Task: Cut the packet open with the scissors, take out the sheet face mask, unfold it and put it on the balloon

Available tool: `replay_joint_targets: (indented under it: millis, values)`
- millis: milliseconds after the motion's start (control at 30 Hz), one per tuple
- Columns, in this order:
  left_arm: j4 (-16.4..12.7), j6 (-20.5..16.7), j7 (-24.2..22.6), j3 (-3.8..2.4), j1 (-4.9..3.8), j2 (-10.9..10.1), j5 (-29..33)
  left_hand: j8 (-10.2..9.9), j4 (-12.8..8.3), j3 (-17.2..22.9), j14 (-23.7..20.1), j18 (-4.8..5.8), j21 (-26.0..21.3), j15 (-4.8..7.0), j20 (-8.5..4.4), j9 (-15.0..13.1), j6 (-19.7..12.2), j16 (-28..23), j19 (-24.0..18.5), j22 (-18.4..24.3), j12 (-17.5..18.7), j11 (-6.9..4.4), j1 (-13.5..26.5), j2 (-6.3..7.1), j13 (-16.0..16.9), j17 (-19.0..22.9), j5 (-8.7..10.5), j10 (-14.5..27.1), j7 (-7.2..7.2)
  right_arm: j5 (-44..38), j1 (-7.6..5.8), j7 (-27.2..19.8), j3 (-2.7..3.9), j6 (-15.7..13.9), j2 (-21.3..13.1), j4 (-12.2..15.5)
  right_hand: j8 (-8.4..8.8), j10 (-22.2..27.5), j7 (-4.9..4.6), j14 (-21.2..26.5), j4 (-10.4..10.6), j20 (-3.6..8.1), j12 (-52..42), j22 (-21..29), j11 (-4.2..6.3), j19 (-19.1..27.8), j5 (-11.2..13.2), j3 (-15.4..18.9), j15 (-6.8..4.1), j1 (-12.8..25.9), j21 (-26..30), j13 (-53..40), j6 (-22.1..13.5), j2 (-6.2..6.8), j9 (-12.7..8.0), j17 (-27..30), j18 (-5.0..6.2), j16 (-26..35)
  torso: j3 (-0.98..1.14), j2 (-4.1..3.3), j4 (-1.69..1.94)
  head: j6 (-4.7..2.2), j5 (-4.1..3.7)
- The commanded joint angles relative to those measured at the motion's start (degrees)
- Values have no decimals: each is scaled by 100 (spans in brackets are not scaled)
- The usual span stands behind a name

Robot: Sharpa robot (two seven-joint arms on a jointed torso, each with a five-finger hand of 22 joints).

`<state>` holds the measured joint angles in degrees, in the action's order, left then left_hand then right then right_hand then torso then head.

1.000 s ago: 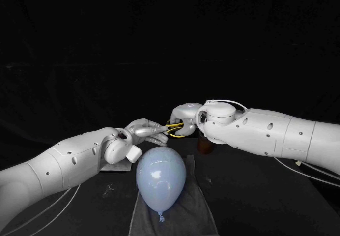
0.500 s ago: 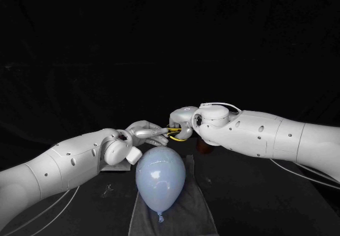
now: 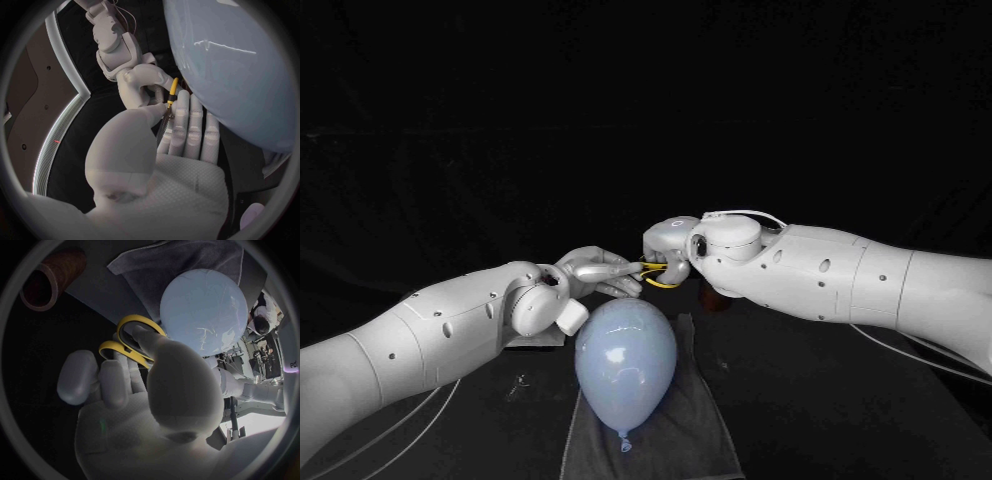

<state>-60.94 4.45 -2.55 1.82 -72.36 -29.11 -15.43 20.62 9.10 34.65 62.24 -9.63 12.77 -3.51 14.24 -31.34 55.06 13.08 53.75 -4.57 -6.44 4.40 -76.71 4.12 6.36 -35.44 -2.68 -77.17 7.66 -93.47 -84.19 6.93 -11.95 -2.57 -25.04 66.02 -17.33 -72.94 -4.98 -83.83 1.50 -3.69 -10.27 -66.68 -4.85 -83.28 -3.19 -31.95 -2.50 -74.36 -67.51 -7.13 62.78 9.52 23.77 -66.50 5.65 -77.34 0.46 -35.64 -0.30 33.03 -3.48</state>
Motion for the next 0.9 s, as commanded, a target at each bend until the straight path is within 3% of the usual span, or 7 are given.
replay_joint_targets:
  millis: [33,200,433,500,567,700,900]
  values:
    - [-83,285,-329,-45,-48,63,229,39,-371,385,8,-84,29,13,5,-19,42,8,28,-6,-39,-8,1,-59,5,-6,-17,-20,-16,-164,53,25,-26,-65,41,27,-340,-904,179,-184,59,134,-294,-37,526,22,27,47,-159,11,-8,-270,150,41,259,66,-50,46,-6,-3,3,8,-22]
    - [-73,291,-323,-45,-49,69,237,40,-370,389,8,-84,29,12,5,-22,40,7,27,-5,-39,-7,8,-62,5,-7,-17,-19,-16,-166,62,196,-27,-47,26,38,-1432,-1060,393,-213,349,327,-1078,-228,742,-3,31,39,-348,234,-146,-1169,-115,97,1236,-37,-82,-20,-7,3,3,11,-21]
    - [-67,300,-319,-44,-50,70,252,40,-370,389,8,-84,29,12,5,-22,40,7,27,-5,-39,-7,8,-62,5,-7,-17,-19,-16,-167,73,309,-28,10,5,56,-1795,-912,402,-245,653,350,-1333,-396,750,-41,40,-32,-359,386,-285,-1559,-307,-154,1577,-211,-114,-132,-3,4,3,0,-14]
    - [-66,301,-319,-44,-50,68,256,40,-370,389,8,-84,29,12,5,-22,40,7,27,-5,-39,-7,8,-62,5,-7,-17,-19,-16,-160,74,287,-28,62,-10,63,-1646,-660,339,-182,774,336,-1164,-233,692,30,37,-136,-327,419,-105,-1516,-484,-318,1520,19,-81,6,-3,5,0,1,-11]
    - [-64,301,-319,-44,-50,66,263,40,-370,389,8,-84,29,12,5,-22,40,7,27,-5,-39,-7,8,-62,5,-7,-17,-19,-16,-130,75,261,-28,133,-27,72,-1264,-191,137,-74,876,259,-717,-183,503,65,33,-355,-192,378,-32,-1322,-765,-590,1338,468,-89,286,-3,5,-5,2,-7]
    - [-58,298,-316,-44,-50,63,270,41,-372,393,6,-85,29,12,4,-27,38,4,25,-5,-38,-7,14,-62,5,-8,-17,-17,-17,-40,75,224,-28,256,-66,106,-607,286,-227,-102,819,63,62,-204,171,65,44,-550,115,262,-21,-864,-1079,-850,980,422,-126,260,-1,0,-3,1,-11]
    - [-53,283,-312,-44,-50,64,276,41,-372,393,6,-85,29,12,4,-27,38,4,25,-5,-38,-7,14,-62,5,-8,-17,-17,-17,164,77,200,-28,394,-116,175,-372,202,-269,-101,727,-14,351,-215,118,67,42,-451,152,248,-7,-622,-1036,-957,851,407,-110,238,5,1,-4,0,-17]
